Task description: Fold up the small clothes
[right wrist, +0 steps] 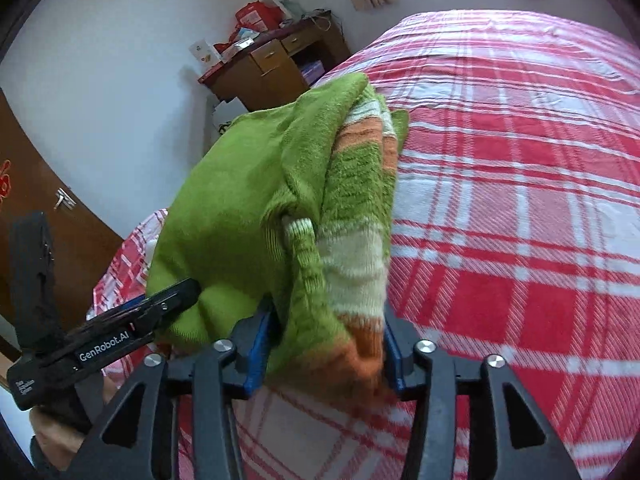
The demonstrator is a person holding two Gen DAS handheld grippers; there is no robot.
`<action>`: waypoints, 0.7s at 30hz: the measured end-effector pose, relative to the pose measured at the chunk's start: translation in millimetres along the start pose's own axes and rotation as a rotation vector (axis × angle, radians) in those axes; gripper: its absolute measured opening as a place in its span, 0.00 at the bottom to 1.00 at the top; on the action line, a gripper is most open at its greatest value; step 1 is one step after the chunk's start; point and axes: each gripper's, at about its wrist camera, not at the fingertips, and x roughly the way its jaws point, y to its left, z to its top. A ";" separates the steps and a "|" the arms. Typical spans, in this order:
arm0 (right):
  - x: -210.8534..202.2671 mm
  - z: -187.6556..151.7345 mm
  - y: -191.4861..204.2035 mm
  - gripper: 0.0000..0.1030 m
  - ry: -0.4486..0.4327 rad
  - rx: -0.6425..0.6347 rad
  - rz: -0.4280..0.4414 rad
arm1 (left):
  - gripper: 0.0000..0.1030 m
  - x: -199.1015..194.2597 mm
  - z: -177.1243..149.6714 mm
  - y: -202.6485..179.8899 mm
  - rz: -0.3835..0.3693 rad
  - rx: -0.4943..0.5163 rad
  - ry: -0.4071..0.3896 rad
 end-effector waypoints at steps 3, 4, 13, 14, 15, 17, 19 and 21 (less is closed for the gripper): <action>-9.9 -10.2 -2.6 0.51 -0.009 0.007 -0.029 | 0.66 -1.2 -7.6 -4.2 0.018 0.013 -0.007; -11.8 -12.4 -0.8 0.51 -0.013 0.001 -0.046 | 0.66 -2.2 -10.4 -7.0 0.031 0.031 -0.014; -20.3 -27.9 8.4 0.60 -0.006 -0.044 -0.153 | 0.63 -1.0 -50.0 -14.3 0.057 0.080 0.032; -20.7 -28.8 8.9 0.60 -0.004 -0.049 -0.159 | 0.63 -1.8 -49.6 -15.1 0.064 0.086 0.033; -20.9 -29.9 9.8 0.60 -0.001 -0.057 -0.169 | 0.63 -2.9 -49.0 -16.0 0.070 0.091 0.036; -20.5 -33.6 14.3 0.60 0.010 -0.076 -0.196 | 0.62 -5.6 -48.8 -17.2 0.077 0.098 0.047; -21.6 -37.0 17.6 0.60 0.022 -0.094 -0.216 | 0.62 -10.5 -51.3 -19.2 0.088 0.103 0.045; -24.8 -42.2 18.4 0.61 0.035 -0.106 -0.227 | 0.67 -16.7 -57.1 -23.7 0.124 0.143 0.018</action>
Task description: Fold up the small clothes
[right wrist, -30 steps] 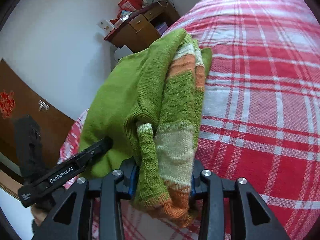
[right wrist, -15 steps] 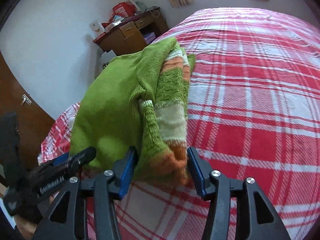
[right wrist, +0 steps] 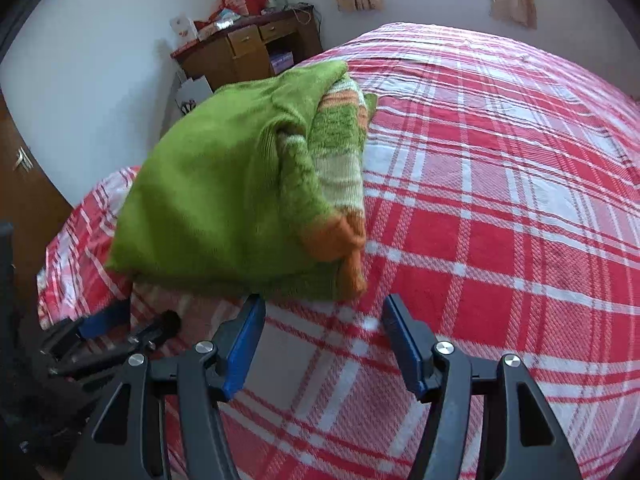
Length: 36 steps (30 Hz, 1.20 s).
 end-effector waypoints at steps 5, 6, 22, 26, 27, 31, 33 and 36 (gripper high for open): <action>-8.1 -13.9 1.3 0.70 0.015 -0.016 -0.018 | 0.70 -3.7 -13.5 -4.1 0.009 0.054 -0.007; -9.4 -15.8 2.4 0.70 0.020 -0.021 -0.030 | 0.71 -4.4 -15.0 -5.1 0.011 0.061 -0.003; -48.8 -61.1 -0.8 0.70 0.112 0.066 -0.146 | 1.00 -54.8 -22.6 7.0 0.047 0.027 -0.033; -74.0 -60.7 6.7 0.70 0.095 0.081 -0.129 | 1.00 -75.8 -20.4 2.0 0.031 0.036 -0.052; -85.2 -58.4 10.2 0.71 0.070 0.081 -0.121 | 1.00 -85.0 -20.9 1.5 0.032 0.037 -0.077; -126.6 -49.2 25.8 0.71 -0.061 0.061 -0.103 | 1.00 -133.1 -17.0 3.5 0.051 0.053 -0.235; -148.1 -44.5 34.0 0.76 -0.126 0.050 -0.106 | 1.00 -158.5 -16.1 7.7 0.078 0.047 -0.320; -175.0 -35.8 38.1 0.82 -0.213 0.056 -0.087 | 1.00 -182.7 -14.9 15.2 0.078 0.029 -0.396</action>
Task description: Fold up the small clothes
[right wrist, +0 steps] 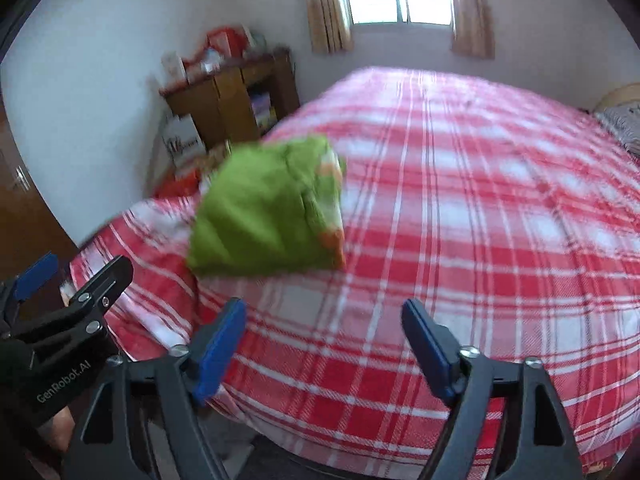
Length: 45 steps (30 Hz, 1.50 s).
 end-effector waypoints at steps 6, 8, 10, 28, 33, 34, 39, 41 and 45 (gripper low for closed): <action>-43.3 15.7 10.4 0.83 -0.152 -0.008 0.021 | 1.00 -39.6 14.5 16.0 0.004 -0.030 -0.144; -59.7 19.5 14.2 0.88 -0.208 -0.007 0.041 | 1.00 -49.0 17.8 18.8 -0.005 -0.042 -0.179; -71.9 21.9 16.4 0.91 -0.260 -0.008 0.050 | 1.00 -55.8 18.4 22.6 -0.012 -0.056 -0.214; -129.8 16.6 30.6 0.95 -0.570 -0.035 0.025 | 1.00 -91.0 21.8 31.4 -0.032 -0.096 -0.367; -130.7 12.7 24.9 0.95 -0.573 -0.026 0.015 | 1.00 -87.8 20.6 28.2 -0.042 -0.093 -0.358; -131.0 11.9 24.0 0.95 -0.574 -0.024 0.016 | 1.00 -86.9 20.5 27.3 -0.042 -0.089 -0.354; -130.8 11.4 19.6 0.95 -0.573 -0.009 0.016 | 1.00 -85.4 19.8 24.5 -0.043 -0.081 -0.345; -129.3 11.6 18.2 0.95 -0.565 -0.007 0.017 | 1.00 -85.0 19.8 24.1 -0.039 -0.080 -0.345; -127.1 11.7 17.2 0.95 -0.556 -0.005 0.018 | 1.00 -84.2 19.0 24.5 -0.042 -0.081 -0.342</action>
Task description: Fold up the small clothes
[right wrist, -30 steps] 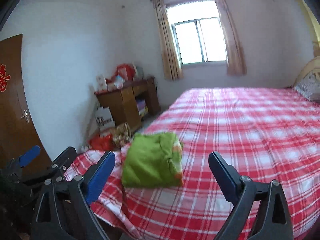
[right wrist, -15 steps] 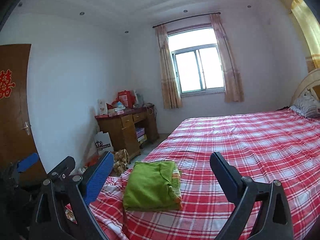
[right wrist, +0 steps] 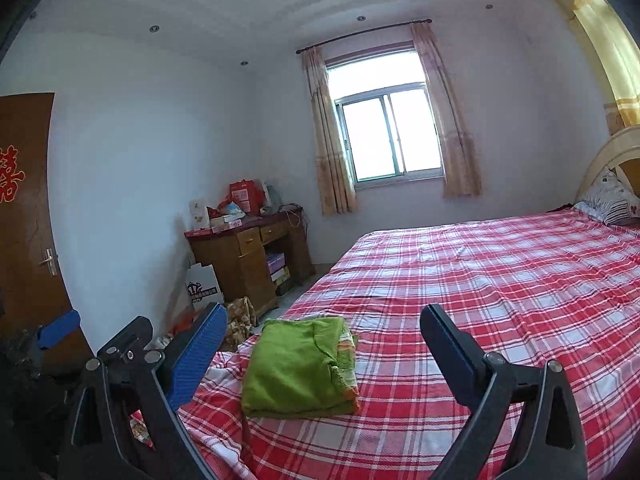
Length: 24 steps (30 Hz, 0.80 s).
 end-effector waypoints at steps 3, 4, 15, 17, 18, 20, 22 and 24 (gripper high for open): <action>2.4 -0.4 0.2 0.95 0.003 0.000 0.001 | 1.00 0.7 -0.2 0.5 0.004 0.003 0.006; 2.3 -0.3 0.1 0.95 0.002 0.000 0.001 | 1.00 2.4 -1.0 0.3 0.004 0.004 0.009; 5.2 -1.3 -2.5 0.95 0.020 0.009 -0.002 | 1.00 3.4 -1.1 1.9 0.004 0.000 0.024; 5.2 -1.4 -2.9 0.95 0.017 0.011 -0.004 | 1.00 5.5 -0.8 3.0 0.006 -0.003 0.033; 5.1 -1.7 -2.9 0.95 0.016 0.011 -0.005 | 1.00 7.5 -0.7 3.6 0.006 -0.005 0.037; 6.9 -2.8 -2.6 0.95 0.019 0.011 -0.006 | 1.00 8.3 -1.2 4.0 0.005 -0.006 0.043; 7.8 -3.3 -2.8 0.95 0.023 0.012 -0.006 | 1.00 7.6 -1.0 3.9 0.006 -0.005 0.042; 8.2 -3.7 -3.4 0.95 0.027 0.014 -0.007 | 1.00 8.3 -1.1 3.8 0.004 -0.005 0.042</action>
